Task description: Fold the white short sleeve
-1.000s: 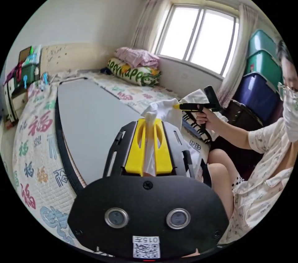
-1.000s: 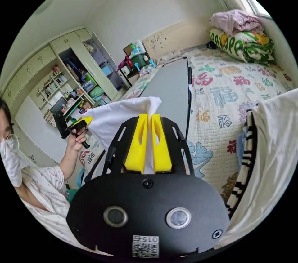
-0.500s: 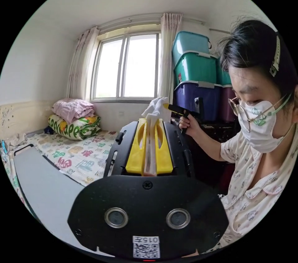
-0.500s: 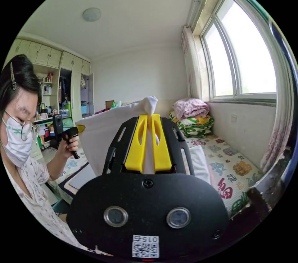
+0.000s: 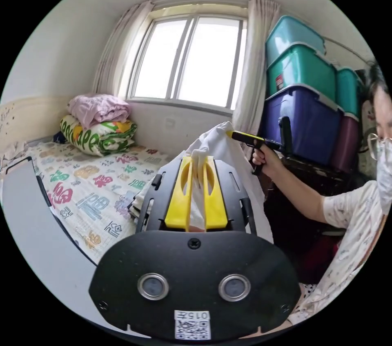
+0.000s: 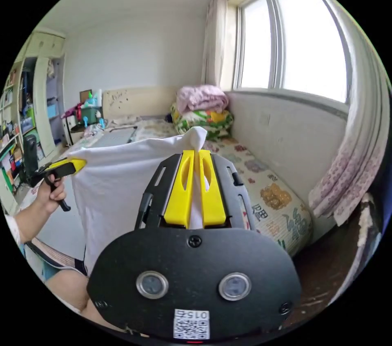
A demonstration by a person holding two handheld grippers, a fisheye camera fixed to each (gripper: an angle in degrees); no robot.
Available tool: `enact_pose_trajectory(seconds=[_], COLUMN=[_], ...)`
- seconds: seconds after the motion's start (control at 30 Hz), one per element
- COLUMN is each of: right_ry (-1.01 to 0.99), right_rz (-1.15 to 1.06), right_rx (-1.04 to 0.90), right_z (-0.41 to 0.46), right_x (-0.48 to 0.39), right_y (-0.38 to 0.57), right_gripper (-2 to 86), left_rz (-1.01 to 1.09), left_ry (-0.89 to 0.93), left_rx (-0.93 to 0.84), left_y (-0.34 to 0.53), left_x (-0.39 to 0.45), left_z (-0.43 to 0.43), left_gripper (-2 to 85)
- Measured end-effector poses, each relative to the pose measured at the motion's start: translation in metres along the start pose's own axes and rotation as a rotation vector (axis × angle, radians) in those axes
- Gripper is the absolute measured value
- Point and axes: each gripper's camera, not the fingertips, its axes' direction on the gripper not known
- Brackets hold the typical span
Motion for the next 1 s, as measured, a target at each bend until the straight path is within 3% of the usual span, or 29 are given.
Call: enact_pose_trajectory(seconds=[0.07,0.13,0.27,0.47,0.63,0.73,0.83,0.93,1.0], right_ry=[0.075,0.101,0.134,0.035,0.069,-0.022,-0.227,-0.459,-0.602], right_rz=[0.040,0.024,-0.047,0.006,0.027,0.140,0.143,0.055,0.060], right_rx=[-0.186,-0.222,-0.172,-0.090,0.033,0.222,0.426,0.619,0.693], right_z=[0.120,0.161,0.173,0.133,0.035,-0.088,-0.234,-0.379,-0.449], right_x=[0.015,0.022,0.050,0.120,0.161,0.172,0.155,0.118,0.098], right_y=[0.015,0.032,0.083,0.152,0.186,0.215,0.260,0.322,0.358], right_gripper=[2.9,3.2,3.1,3.5,4.0,1.4,0.1,-0.4,-0.5], left_rz=[-0.049,-0.075,-0.095,-0.149,-0.225,-0.077,0.003,0.070,-0.034], left_ry=[-0.084,-0.134,-0.073,-0.067,-0.325,-0.539,-0.767,-1.032,-1.090], left_rx=[-0.088,-0.147,-0.150,-0.065,0.047,0.127,0.204,0.339,0.258], left_y=[0.001,0.012,0.025,0.046,0.076,0.120,0.177,0.299,0.356], left_x=[-0.028,-0.051,-0.053,-0.006,0.049,0.137,0.213,0.332,0.373], left_z=[0.051,0.099,0.117,0.049,-0.148,-0.376,-0.536,-0.749,-0.837], left_gripper=[2.3,2.7,3.1,2.9,0.6,0.7,0.8,0.9,-0.1])
